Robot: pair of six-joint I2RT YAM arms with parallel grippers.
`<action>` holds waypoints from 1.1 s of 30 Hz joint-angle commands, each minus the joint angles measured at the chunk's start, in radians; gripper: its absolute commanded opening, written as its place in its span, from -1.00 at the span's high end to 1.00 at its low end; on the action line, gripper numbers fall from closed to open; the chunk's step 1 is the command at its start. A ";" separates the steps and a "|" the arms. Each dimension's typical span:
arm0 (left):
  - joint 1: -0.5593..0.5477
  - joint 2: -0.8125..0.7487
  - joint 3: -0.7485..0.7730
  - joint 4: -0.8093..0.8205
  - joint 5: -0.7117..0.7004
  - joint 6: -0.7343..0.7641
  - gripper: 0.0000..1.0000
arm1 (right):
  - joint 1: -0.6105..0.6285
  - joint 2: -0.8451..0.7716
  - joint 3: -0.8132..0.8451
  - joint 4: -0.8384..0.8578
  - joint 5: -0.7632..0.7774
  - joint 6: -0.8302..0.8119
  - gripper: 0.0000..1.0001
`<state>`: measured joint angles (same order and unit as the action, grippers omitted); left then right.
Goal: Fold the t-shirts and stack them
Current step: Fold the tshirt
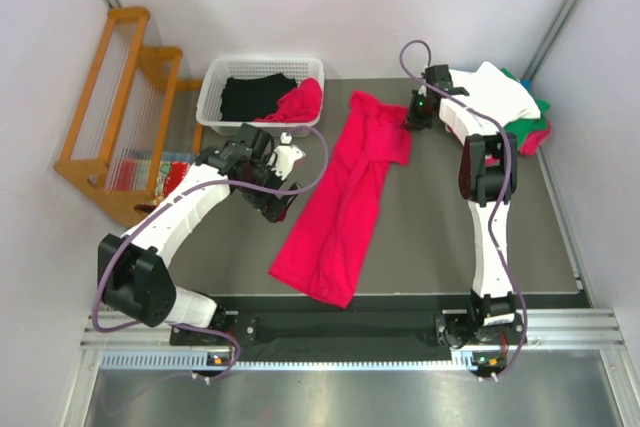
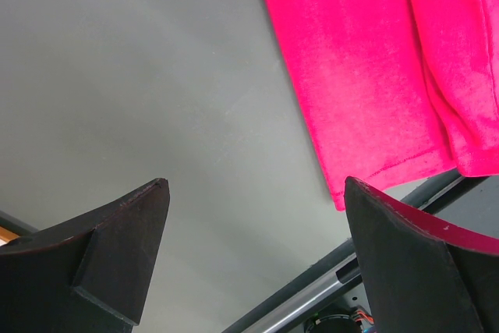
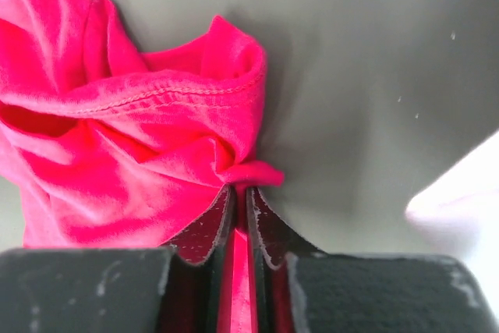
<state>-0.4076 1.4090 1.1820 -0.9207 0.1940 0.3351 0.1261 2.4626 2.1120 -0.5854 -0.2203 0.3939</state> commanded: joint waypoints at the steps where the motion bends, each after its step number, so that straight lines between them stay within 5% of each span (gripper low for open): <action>1: 0.000 -0.027 0.005 0.005 0.013 -0.007 -0.96 | 0.049 -0.100 -0.021 -0.033 0.039 -0.027 0.91; 13: 0.000 -0.036 -0.018 0.005 0.033 -0.015 -0.96 | 0.234 -0.159 0.199 -0.172 0.091 -0.095 0.87; 33: 0.000 -0.093 -0.053 -0.004 0.025 -0.010 -0.97 | 0.222 -0.120 0.240 -0.171 0.068 -0.049 0.80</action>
<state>-0.4076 1.3460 1.1393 -0.9272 0.2054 0.3305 0.3298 2.3573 2.3116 -0.7712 -0.1322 0.3298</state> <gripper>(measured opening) 0.983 0.106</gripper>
